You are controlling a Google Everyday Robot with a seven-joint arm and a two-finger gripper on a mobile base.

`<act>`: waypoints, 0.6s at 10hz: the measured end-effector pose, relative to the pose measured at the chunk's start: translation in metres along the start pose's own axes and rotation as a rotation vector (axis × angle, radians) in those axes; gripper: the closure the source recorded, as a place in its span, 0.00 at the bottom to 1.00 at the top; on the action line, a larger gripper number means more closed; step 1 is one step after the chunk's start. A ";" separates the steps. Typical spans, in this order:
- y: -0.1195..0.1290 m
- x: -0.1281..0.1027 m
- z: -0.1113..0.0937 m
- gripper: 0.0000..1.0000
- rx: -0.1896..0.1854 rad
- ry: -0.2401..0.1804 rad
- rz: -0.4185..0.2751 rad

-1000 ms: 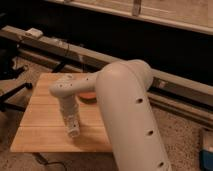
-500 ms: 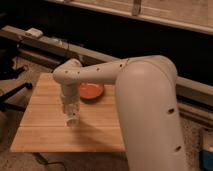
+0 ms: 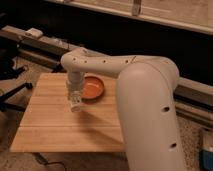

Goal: Place the bottle in the ceramic bowl

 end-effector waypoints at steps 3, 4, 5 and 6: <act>-0.011 -0.032 0.002 1.00 0.020 -0.024 -0.012; -0.017 -0.042 0.004 1.00 0.025 -0.033 -0.006; -0.027 -0.054 0.006 1.00 0.032 -0.044 0.004; -0.035 -0.064 0.008 1.00 0.038 -0.056 0.014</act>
